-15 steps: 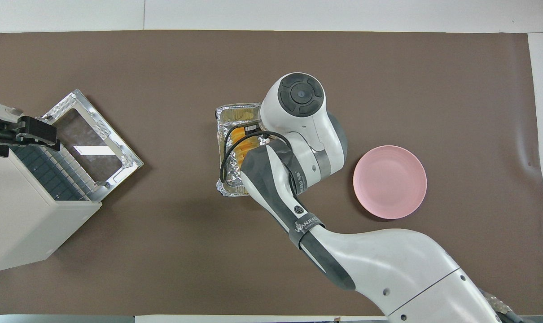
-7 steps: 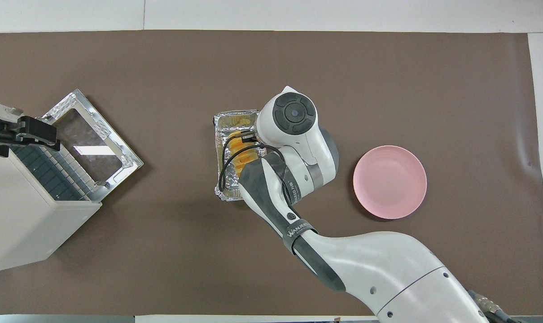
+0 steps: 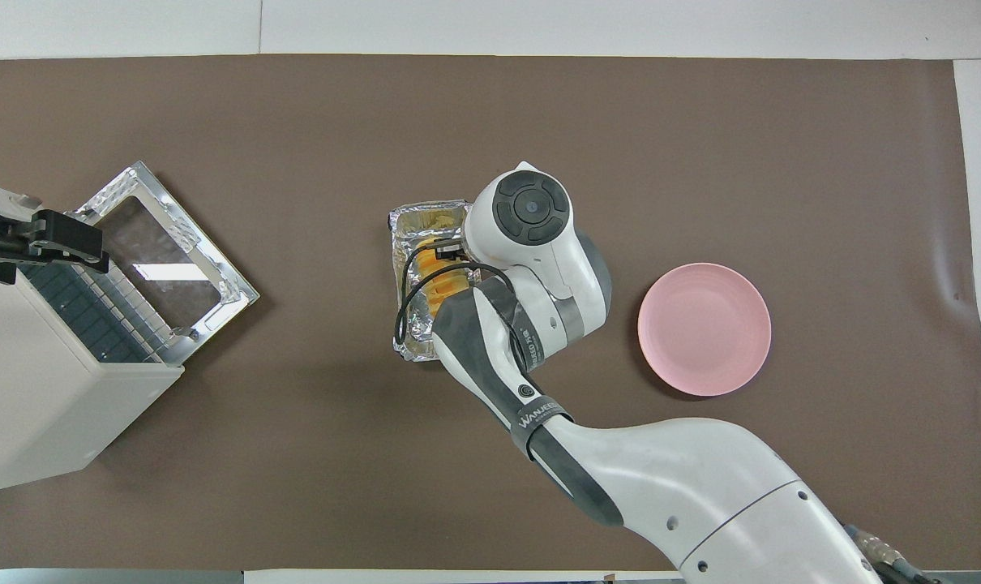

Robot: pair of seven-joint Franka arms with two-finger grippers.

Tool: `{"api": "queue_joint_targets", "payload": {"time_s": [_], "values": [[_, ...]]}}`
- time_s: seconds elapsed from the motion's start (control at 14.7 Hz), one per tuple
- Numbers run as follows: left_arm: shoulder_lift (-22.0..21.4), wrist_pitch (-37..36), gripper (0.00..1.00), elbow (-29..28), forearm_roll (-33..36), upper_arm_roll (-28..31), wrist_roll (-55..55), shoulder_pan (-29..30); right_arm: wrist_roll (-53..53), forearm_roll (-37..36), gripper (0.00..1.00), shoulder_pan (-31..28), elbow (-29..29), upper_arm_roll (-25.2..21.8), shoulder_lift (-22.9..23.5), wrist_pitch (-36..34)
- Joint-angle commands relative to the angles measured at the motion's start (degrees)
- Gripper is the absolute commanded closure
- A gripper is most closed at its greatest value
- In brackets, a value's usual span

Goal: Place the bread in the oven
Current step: 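Grasp the foil tray with the right gripper and slide it toward the oven, then release the foil tray and retract the right gripper to rest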

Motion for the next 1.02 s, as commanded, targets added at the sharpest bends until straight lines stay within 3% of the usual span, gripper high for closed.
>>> {"api": "queue_joint_targets", "payload": {"time_s": [0.0, 0.34, 0.68, 0.95], "values": [[-0.7, 0.3, 0.0, -1.1, 0.9, -0.2, -0.2, 0.1, 1.3, 0.3, 0.0, -0.2, 2.2, -0.5, -0.8, -6.4], [-0.7, 0.3, 0.0, -1.1, 0.9, -0.2, -0.2, 0.1, 1.2, 0.9, 0.0, -3.0, 3.4, -2.2, -3.4, -12.7], [-0.7, 0.3, 0.0, -1.1, 0.9, -0.2, -0.2, 0.1, -1.3, 0.7, 0.0, -13.0, 2.6, -2.2, -10.8, -19.1], [-0.7, 0.3, 0.0, -1.0, 0.9, -0.1, -0.2, 0.1, -5.8, 0.5, 0.0, -20.6, 2.4, -2.2, -14.0, -20.9]]}}
